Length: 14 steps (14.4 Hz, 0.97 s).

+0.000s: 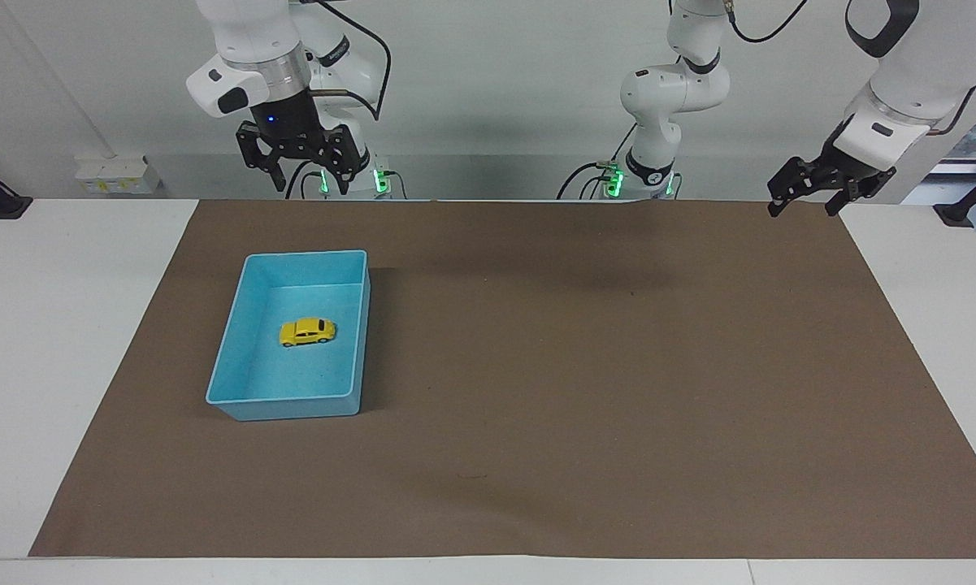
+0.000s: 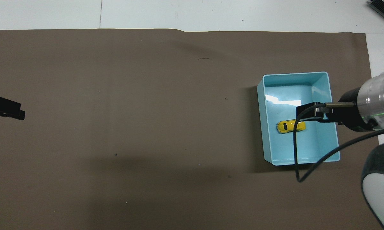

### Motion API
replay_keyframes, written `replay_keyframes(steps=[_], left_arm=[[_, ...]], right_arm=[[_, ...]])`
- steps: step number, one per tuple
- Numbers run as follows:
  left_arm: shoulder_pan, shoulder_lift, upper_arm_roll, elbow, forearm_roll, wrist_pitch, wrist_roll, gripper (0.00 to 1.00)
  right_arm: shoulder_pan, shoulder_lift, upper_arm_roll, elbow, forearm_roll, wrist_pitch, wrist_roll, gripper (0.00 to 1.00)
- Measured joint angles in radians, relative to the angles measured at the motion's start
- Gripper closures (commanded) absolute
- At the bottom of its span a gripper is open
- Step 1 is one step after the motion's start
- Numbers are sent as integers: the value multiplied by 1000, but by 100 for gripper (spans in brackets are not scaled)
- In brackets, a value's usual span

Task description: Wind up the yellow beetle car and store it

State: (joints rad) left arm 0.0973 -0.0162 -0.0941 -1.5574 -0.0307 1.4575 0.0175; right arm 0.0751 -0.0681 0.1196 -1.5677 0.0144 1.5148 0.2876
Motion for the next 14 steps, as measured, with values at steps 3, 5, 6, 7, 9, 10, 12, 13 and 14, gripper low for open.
replay_keyframes(steps=[3, 5, 6, 7, 9, 10, 12, 13, 14], left_arm=[[0, 0, 0, 0, 0, 0, 0, 0], [0, 0, 0, 0, 0, 0, 0, 0], [0, 0, 0, 0, 0, 0, 0, 0], [0, 0, 0, 0, 0, 0, 0, 0], [0, 0, 0, 0, 0, 0, 0, 0], [0, 0, 0, 0, 0, 0, 0, 0], [0, 0, 0, 0, 0, 0, 0, 0], [0, 0, 0, 0, 0, 0, 0, 0], [0, 0, 0, 0, 0, 0, 0, 0]], right_arm=[[-17, 1, -15, 0, 0, 0, 0, 0], [-48, 7, -28, 0, 0, 0, 0, 0], [-62, 13, -32, 1, 0, 3, 0, 0], [-72, 21, -34, 5, 0, 6, 0, 0], [-80, 32, -35, 17, -1, 6, 0, 0], [-80, 35, -35, 22, -1, 6, 0, 0], [-81, 37, -35, 26, -1, 6, -3, 0], [-83, 37, -37, 26, -1, 6, -4, 0], [-83, 37, -39, 28, -1, 6, -4, 0]])
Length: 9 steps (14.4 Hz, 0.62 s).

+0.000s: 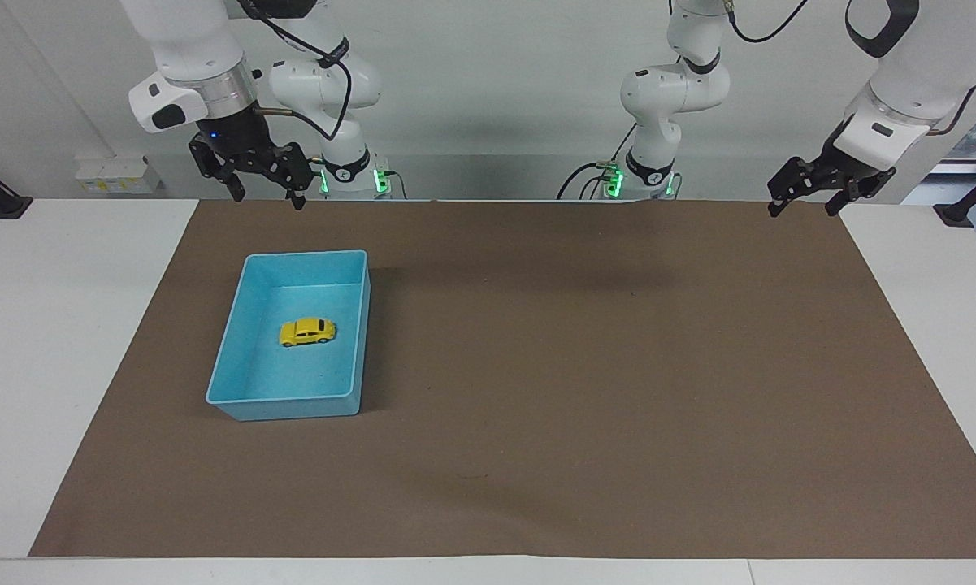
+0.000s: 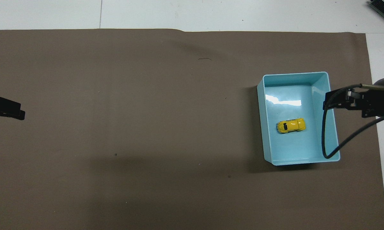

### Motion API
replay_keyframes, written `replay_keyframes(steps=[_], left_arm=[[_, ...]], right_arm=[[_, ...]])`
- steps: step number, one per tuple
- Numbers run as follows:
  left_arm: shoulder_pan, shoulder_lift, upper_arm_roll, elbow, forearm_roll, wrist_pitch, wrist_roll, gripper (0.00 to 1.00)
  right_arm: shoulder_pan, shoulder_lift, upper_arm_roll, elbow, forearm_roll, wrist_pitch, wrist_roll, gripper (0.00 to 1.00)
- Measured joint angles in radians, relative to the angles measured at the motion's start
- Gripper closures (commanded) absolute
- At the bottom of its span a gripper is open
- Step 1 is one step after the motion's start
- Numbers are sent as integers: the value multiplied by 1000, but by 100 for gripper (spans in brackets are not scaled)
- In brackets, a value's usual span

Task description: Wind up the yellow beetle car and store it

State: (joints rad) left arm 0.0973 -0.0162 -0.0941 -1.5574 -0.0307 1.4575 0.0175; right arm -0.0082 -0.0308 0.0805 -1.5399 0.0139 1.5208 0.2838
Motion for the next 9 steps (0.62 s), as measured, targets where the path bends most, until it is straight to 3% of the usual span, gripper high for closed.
replay_keyframes(steps=[9], left_arm=[[0, 0, 0, 0, 0, 0, 0, 0]], right_arm=[[-3, 0, -8, 8, -2, -5, -70, 0]])
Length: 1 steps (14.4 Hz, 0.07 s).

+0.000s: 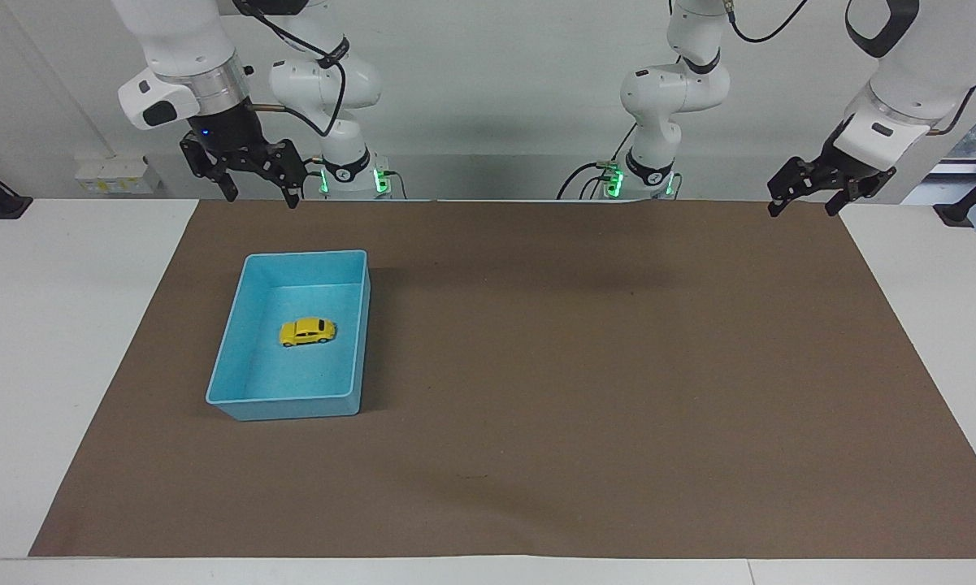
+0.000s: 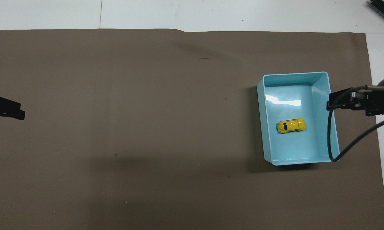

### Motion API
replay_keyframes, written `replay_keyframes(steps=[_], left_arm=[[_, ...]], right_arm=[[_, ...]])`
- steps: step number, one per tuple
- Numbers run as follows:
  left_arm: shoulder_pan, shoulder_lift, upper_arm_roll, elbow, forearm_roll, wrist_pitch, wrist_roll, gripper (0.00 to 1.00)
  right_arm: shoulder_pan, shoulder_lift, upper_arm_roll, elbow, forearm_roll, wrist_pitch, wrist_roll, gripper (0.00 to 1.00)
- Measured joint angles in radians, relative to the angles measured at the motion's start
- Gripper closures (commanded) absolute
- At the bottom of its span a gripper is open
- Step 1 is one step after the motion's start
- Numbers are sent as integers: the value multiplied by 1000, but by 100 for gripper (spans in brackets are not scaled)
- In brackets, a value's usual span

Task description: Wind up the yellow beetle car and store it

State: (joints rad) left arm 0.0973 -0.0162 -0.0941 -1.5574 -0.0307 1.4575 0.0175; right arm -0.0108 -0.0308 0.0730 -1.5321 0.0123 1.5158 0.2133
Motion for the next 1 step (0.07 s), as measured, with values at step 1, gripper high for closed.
replay_keyframes(steps=[1], left_arm=[[0, 0, 0, 0, 0, 0, 0, 0]], right_arm=[[0, 0, -1, 0, 0, 0, -5, 0]])
